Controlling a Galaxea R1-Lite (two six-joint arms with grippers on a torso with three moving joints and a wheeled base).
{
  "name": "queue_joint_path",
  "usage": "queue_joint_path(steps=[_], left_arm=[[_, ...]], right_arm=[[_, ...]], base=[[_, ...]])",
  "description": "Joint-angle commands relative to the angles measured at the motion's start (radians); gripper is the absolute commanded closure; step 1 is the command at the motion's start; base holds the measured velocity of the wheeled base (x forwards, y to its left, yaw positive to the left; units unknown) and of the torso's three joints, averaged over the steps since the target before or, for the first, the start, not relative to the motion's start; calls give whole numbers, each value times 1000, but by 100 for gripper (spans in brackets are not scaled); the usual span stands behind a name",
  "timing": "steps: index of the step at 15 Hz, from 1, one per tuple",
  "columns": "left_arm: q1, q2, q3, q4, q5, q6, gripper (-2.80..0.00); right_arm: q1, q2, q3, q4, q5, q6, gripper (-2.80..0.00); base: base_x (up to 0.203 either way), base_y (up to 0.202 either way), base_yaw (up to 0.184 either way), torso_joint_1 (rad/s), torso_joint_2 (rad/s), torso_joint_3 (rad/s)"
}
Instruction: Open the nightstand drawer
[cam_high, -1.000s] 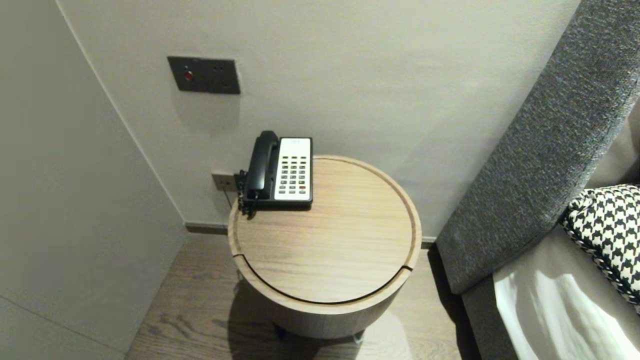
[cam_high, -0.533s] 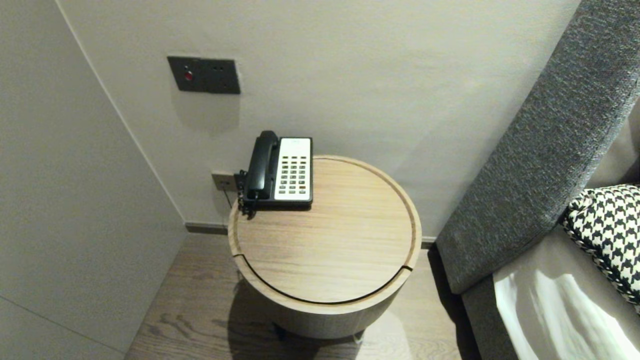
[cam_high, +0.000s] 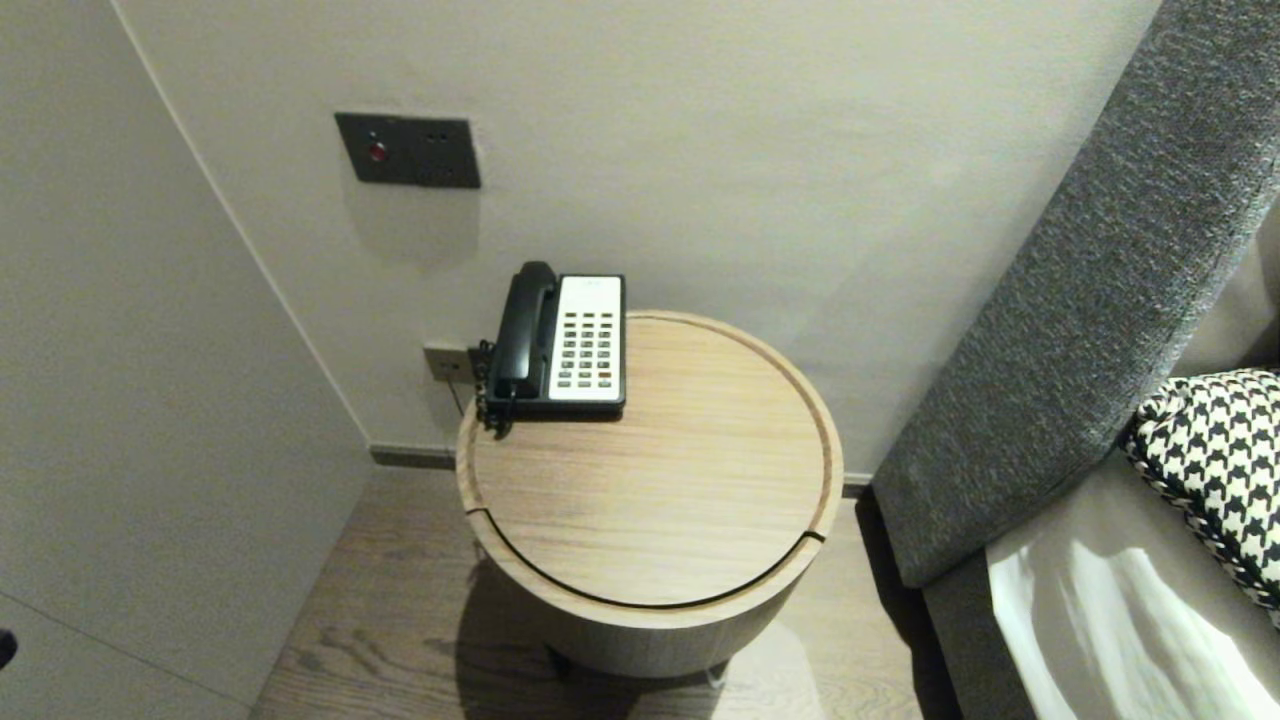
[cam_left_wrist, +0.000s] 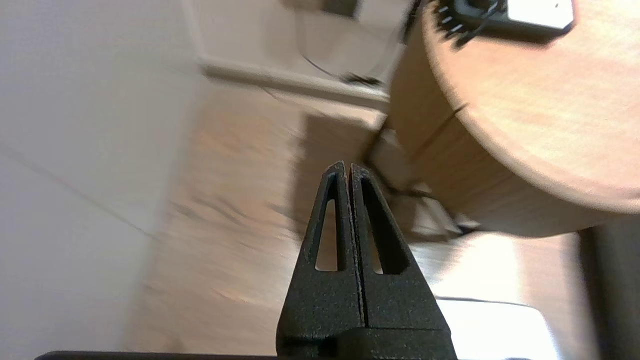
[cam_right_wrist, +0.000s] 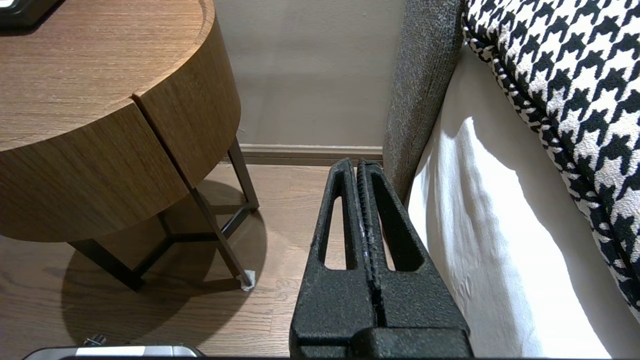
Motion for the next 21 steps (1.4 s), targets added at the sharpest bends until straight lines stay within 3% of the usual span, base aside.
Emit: queue_joint_path(steps=[1,3,5,8,10,11,14,21], left_arm=[[-5,342,-178,37,-50,-83,0],[-28,502,-338,102,-124,-190,0],[-98,635,-460,172,-203,-288,0],[-180,784,-509,198,-273,-414,0],[-220,874,-572,163,-331,-539,0],[-261,905,-588,143,-362,-572,0],[-335,987,-580,72,-360,-592,0],[-350,1050,-521,-40,-353,-604,0]], right_arm=[[0,2,40,-1,0,0,0],[0,2,40,-1,0,0,0],[0,2,40,-1,0,0,0],[0,2,40,-1,0,0,0],[0,2,40,-1,0,0,0],[0,2,40,-1,0,0,0],[0,2,40,-1,0,0,0],[0,2,40,-1,0,0,0]], base=[[0,0,0,0,0,0],[0,0,0,0,0,0],[0,0,0,0,0,0],[0,0,0,0,0,0],[0,0,0,0,0,0],[0,0,0,0,0,0],[0,0,0,0,0,0],[0,0,0,0,0,0]])
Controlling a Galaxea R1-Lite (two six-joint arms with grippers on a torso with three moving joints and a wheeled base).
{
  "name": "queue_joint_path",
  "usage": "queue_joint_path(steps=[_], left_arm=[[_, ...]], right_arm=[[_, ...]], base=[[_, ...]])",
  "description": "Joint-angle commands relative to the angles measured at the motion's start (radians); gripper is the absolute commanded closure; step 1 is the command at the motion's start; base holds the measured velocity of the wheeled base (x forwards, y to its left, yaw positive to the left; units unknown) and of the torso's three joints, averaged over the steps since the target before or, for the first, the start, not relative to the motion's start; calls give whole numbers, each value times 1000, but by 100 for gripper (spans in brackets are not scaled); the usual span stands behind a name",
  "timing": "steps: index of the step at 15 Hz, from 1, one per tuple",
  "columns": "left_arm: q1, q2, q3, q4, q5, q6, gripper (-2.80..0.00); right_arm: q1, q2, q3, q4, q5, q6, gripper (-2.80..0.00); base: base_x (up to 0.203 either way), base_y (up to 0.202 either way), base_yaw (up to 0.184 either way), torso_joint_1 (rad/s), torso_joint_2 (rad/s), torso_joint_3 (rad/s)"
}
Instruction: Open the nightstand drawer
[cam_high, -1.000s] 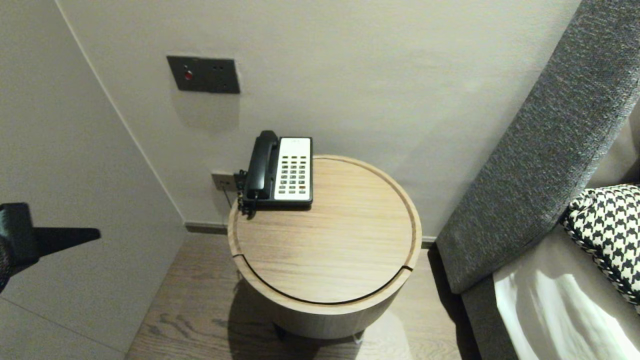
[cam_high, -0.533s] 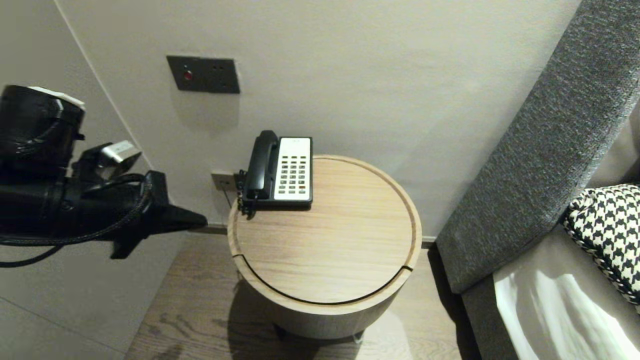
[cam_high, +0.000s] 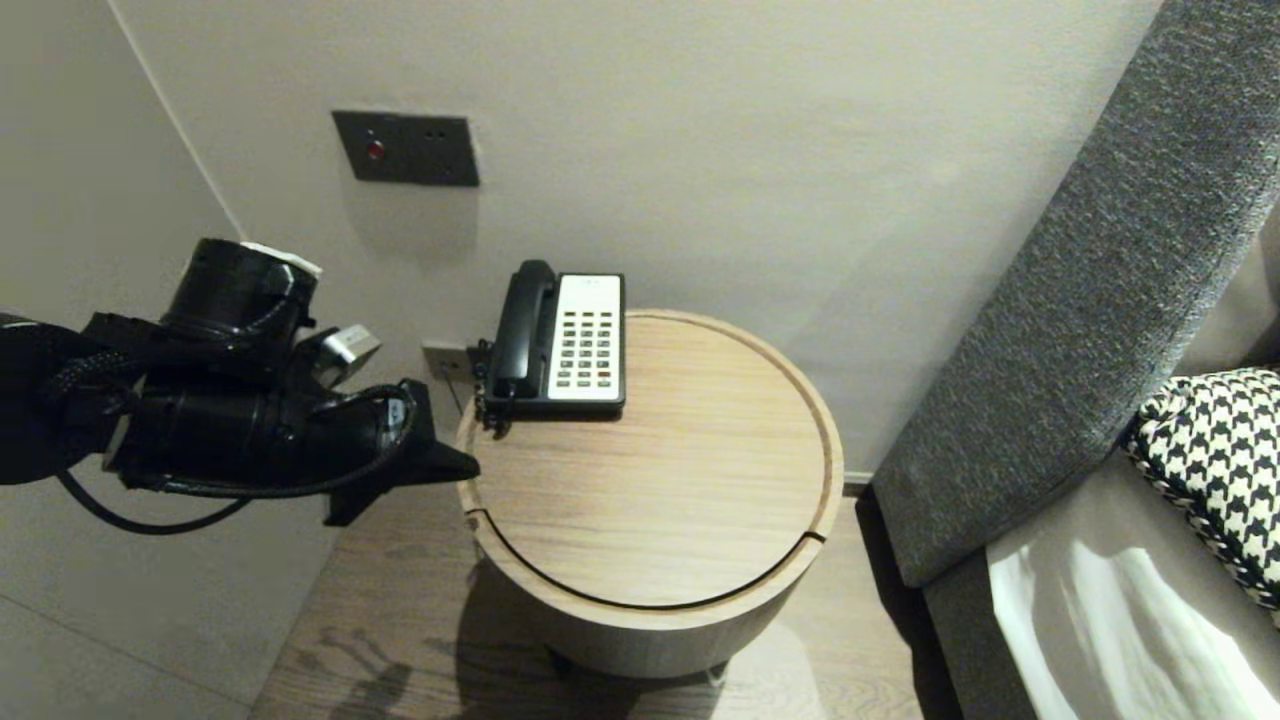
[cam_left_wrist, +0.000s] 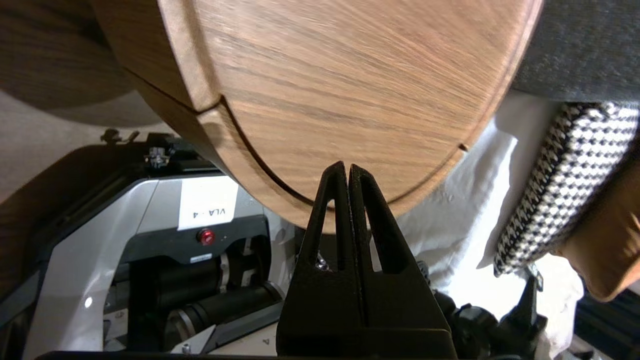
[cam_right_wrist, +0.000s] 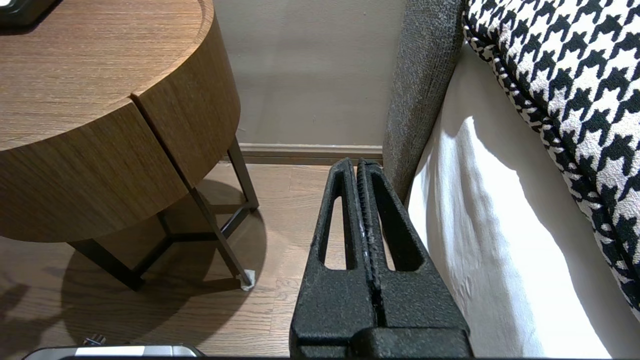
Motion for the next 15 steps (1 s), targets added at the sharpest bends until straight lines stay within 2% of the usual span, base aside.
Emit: queue_joint_path(steps=[1,2,3,5,6,15], left_arm=[[-9,18,53,-61,-1,-4,0],[-19,19,75,-101,12,-1,0],[-37,25,115,-162,59,2,0],[-99,82,179,-297,203,6,0],[-117,98,199,-333,239,6,0],[-168,97,252,-349,251,14,0]], right_arm=[[0,2,40,-1,0,0,0],[0,2,40,-1,0,0,0],[0,2,40,-1,0,0,0],[0,2,40,-1,0,0,0],[0,2,40,-1,0,0,0],[0,2,40,-1,0,0,0]], base=[[0,0,0,0,0,0],[0,0,0,0,0,0],[0,0,0,0,0,0],[0,0,0,0,0,0],[0,0,0,0,0,0],[0,0,0,0,0,0]])
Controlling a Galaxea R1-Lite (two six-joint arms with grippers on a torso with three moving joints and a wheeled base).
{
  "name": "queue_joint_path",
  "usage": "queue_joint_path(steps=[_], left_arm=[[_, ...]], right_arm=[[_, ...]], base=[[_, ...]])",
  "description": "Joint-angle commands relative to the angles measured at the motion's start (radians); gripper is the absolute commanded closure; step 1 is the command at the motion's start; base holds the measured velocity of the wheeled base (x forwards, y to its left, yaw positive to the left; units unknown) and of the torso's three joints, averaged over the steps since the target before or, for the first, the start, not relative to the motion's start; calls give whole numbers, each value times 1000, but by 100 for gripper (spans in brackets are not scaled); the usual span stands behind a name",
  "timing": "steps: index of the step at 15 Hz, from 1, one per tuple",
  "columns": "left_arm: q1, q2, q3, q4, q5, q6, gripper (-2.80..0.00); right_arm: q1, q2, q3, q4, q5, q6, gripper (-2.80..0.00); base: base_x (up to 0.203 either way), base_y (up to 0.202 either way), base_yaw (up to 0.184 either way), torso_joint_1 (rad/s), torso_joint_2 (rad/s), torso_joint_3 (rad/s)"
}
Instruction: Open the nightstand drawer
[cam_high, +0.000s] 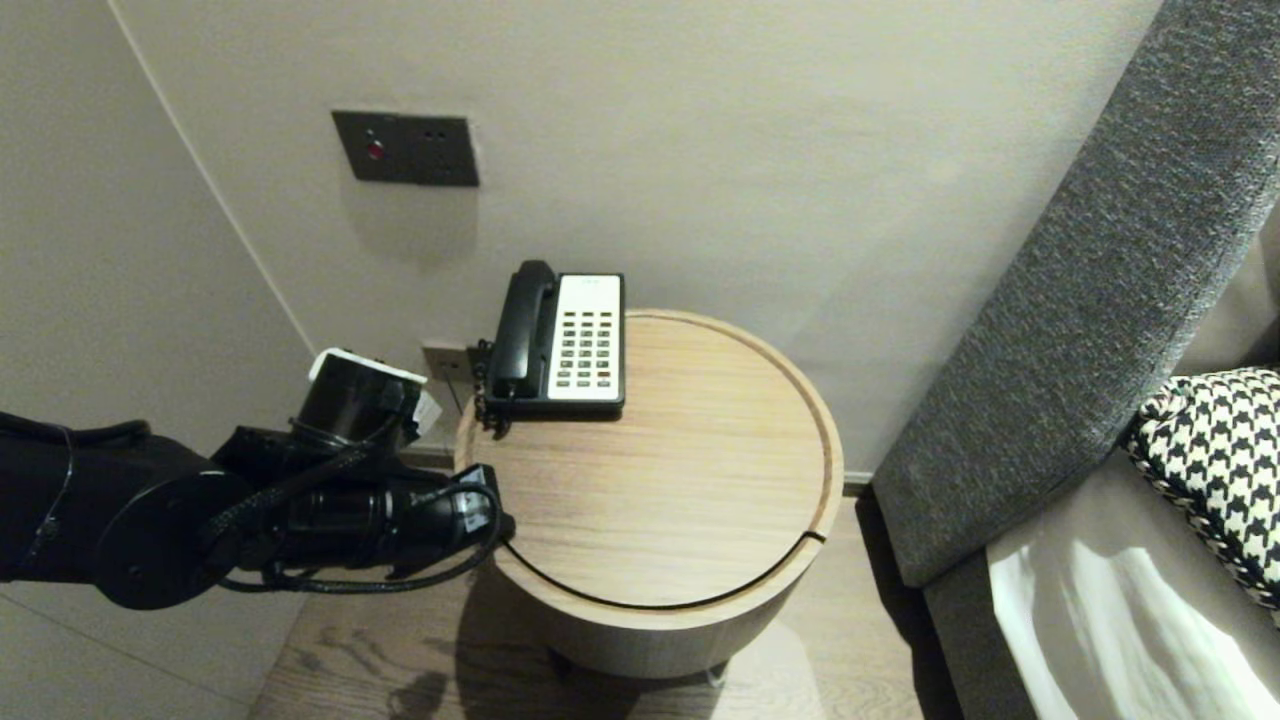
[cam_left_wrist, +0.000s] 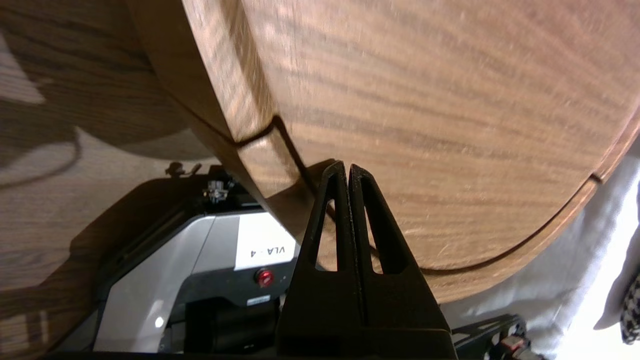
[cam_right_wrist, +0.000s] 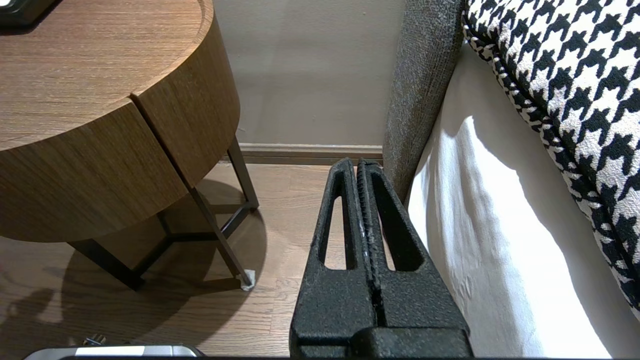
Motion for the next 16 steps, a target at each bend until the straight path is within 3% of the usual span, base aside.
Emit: queue_joint_path(steps=[1,5,13,16], left_arm=[[-28,-24,37,-5,0,0,0],[-65,-85,164,-15,-4,50,0],[-163,-196,271,-27,-6,57,0],[-197,-235,289,-23,-51,61,0]], right_arm=[[0,2,40,-1,0,0,0],[0,2,40,-1,0,0,0],[0,2,40,-1,0,0,0],[0,2,40,-1,0,0,0]], base=[[0,0,0,0,0,0],[0,0,0,0,0,0],[0,0,0,0,0,0],[0,0,0,0,0,0]])
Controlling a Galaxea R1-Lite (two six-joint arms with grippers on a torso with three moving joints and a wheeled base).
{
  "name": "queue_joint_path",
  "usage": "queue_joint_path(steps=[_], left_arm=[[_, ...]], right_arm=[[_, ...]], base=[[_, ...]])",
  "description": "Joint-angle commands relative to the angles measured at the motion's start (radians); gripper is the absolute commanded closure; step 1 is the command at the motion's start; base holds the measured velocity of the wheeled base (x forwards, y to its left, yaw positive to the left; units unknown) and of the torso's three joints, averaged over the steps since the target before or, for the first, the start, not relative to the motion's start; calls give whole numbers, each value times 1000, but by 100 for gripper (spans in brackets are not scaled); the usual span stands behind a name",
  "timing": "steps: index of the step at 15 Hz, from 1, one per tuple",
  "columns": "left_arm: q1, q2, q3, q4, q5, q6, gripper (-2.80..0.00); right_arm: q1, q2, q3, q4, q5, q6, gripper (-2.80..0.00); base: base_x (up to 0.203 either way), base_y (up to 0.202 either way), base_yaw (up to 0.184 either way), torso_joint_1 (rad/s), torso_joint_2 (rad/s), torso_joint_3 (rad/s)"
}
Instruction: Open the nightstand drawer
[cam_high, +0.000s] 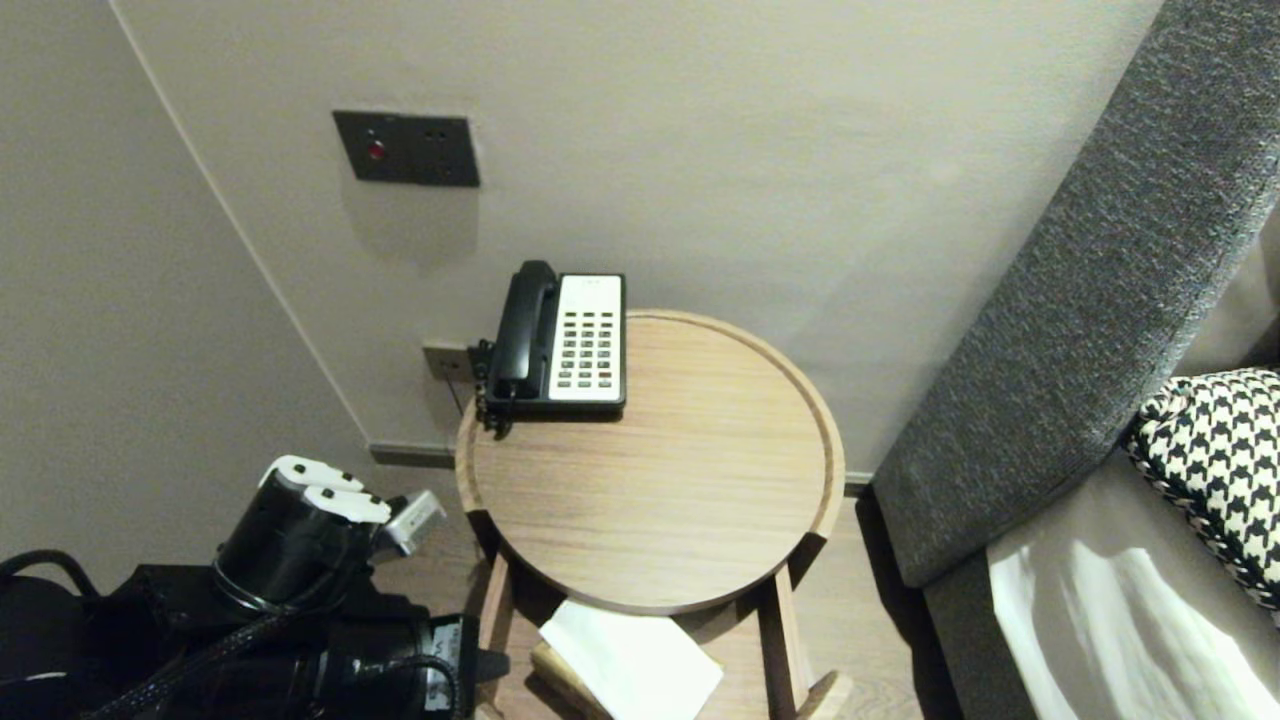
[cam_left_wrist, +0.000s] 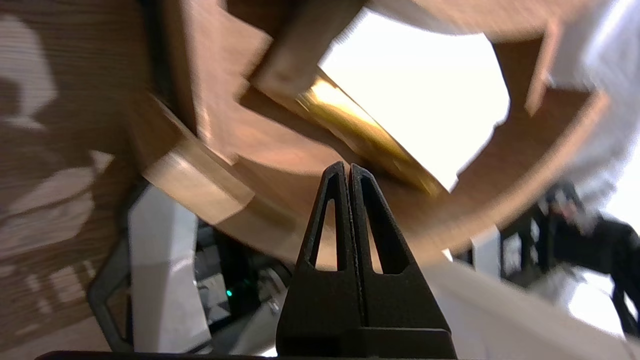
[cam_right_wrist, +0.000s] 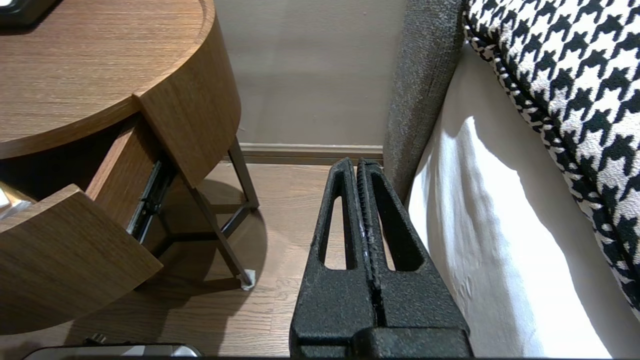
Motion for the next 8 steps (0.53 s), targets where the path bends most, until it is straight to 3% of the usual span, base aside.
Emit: queue_joint_path(steps=[1,8], left_arm=[[-23,-35,10,0,-15,-1,0],[-30,-7,16,-5,-18,22,0]], right_arm=[[0,2,40,-1,0,0,0],[0,2,40,-1,0,0,0]], base=[[0,0,0,0,0,0],[0,0,0,0,0,0]])
